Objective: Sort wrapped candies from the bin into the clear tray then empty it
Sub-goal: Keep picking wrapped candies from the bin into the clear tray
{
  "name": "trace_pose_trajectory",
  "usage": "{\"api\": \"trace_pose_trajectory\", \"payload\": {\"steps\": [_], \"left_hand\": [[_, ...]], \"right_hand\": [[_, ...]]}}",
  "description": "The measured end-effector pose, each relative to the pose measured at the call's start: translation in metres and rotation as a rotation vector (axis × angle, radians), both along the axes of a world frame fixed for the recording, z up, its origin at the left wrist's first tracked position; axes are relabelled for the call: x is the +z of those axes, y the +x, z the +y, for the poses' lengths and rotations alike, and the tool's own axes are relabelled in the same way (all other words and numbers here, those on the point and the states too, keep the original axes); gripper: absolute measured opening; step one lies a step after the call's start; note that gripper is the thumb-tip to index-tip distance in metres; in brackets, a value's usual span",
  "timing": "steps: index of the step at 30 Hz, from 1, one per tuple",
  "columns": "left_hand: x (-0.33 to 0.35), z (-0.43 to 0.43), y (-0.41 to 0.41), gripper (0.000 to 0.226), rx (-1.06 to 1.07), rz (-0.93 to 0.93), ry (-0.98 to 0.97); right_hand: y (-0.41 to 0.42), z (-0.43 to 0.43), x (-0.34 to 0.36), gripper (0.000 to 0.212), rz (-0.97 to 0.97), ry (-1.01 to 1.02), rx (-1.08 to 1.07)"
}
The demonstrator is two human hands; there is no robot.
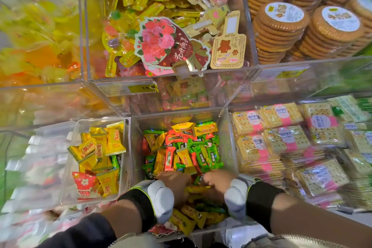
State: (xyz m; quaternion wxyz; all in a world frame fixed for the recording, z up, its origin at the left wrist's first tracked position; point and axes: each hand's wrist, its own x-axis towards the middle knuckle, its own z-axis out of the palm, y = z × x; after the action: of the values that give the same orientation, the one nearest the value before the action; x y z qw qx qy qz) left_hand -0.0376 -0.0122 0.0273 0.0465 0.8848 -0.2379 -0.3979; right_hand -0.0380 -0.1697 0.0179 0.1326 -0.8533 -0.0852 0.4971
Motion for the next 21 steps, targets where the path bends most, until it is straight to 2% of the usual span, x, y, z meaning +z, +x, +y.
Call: {"api": "trace_pose_trajectory", "payload": {"steps": [4, 8, 13, 18, 21], "left_hand": [[0.016, 0.011, 0.009, 0.034, 0.148, -0.053, -0.058], [0.031, 0.022, 0.021, 0.032, 0.24, -0.125, -0.148], [0.051, 0.051, 0.033, 0.036, 0.352, -0.317, -0.253], [0.071, 0.078, 0.041, 0.029, 0.48, -0.479, -0.423], [0.08, 0.098, 0.042, 0.023, 0.57, -0.563, -0.483]], "right_hand": [[0.009, 0.001, 0.011, 0.043, -0.176, 0.065, -0.113], [0.024, 0.011, 0.02, 0.035, -0.253, 0.136, -0.195], [0.041, 0.038, 0.042, 0.037, -0.357, 0.24, -0.314], [0.056, 0.065, 0.065, 0.033, -0.498, 0.32, -0.299], [0.06, 0.087, 0.076, 0.025, -0.52, 0.39, -0.311]]}}
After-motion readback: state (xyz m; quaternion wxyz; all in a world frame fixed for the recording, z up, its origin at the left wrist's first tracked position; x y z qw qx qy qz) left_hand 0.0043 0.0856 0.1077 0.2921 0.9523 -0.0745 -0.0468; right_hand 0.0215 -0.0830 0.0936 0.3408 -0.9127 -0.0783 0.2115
